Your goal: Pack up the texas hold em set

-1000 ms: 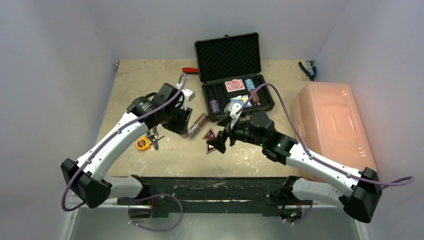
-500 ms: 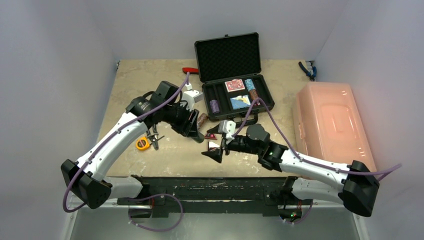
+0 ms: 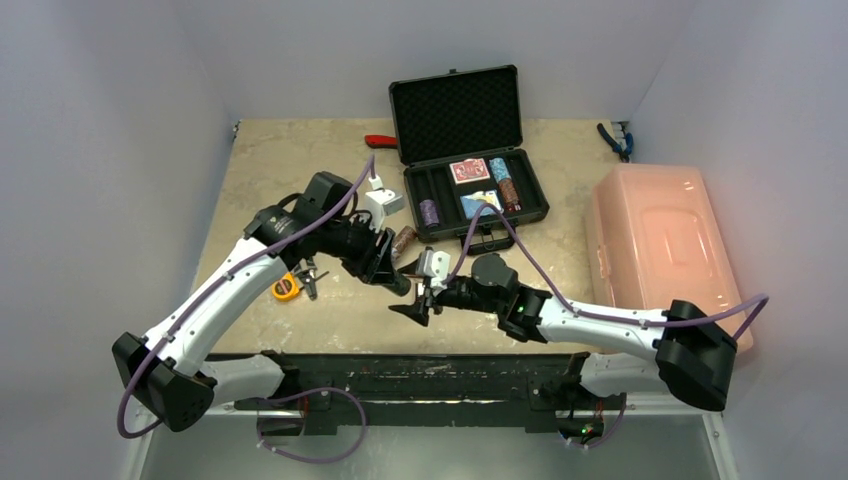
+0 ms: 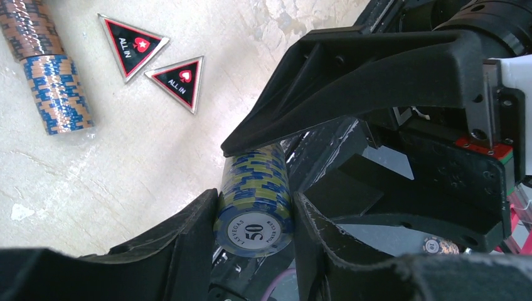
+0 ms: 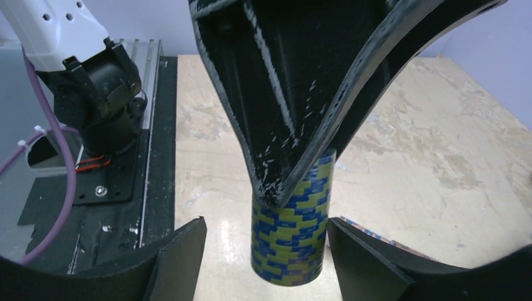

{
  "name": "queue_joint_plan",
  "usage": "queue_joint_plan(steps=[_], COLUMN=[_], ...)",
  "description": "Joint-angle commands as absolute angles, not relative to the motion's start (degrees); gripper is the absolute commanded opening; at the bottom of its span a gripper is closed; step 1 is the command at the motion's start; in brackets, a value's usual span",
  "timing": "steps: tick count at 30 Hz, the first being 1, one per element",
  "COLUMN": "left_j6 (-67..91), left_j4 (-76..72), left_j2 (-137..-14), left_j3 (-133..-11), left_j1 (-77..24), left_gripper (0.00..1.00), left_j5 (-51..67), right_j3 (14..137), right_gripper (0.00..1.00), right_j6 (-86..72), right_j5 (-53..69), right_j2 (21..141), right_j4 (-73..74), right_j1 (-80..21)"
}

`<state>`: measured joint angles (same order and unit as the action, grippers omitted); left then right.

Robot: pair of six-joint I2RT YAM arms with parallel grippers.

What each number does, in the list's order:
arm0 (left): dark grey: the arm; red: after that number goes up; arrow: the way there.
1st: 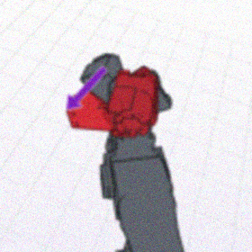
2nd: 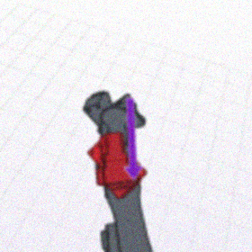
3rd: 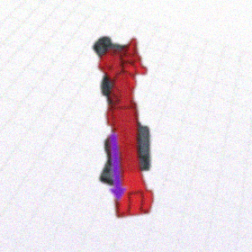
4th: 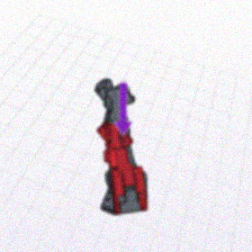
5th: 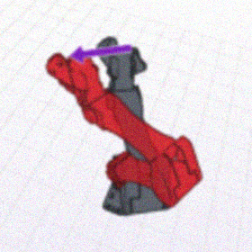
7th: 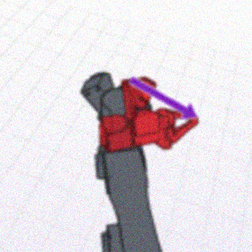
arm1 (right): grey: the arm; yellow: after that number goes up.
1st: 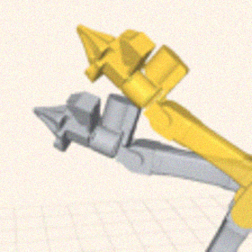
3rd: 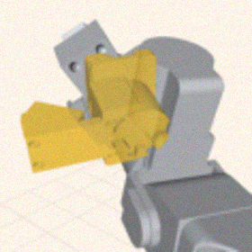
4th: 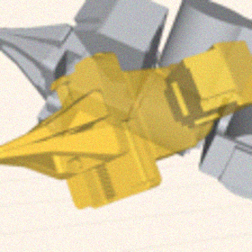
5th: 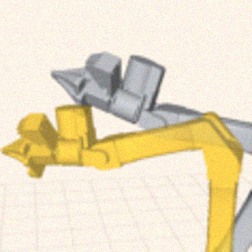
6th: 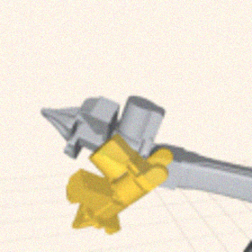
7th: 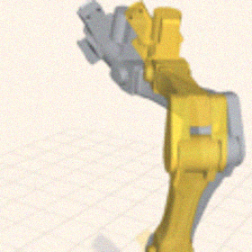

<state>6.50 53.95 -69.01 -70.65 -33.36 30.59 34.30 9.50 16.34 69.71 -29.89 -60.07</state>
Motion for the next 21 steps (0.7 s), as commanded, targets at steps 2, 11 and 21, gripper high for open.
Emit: queue_joint_plan(steps=[2, 11, 21], left_j6=[6.07, 6.22, 6.32], left_j4=[49.92, 49.65, 49.53], left_j2=[-66.41, -65.86, -65.68], left_j3=[-70.49, -70.07, -69.74], left_j1=[-32.83, -32.53, -32.43], left_gripper=[0.0, 0.0, 0.0], left_j5=[33.73, 34.2, 34.63], right_j3=[36.95, 37.54, 37.75], right_gripper=[0.71, 0.54, 0.54], right_j6=[9.81, 9.62, 9.43], right_j5=[12.81, 12.22, 11.52], right_j2=[70.2, 71.27, 71.63], right_j4=[-36.6, -36.64, -35.93], right_j1=[-60.71, -60.99, -61.25])
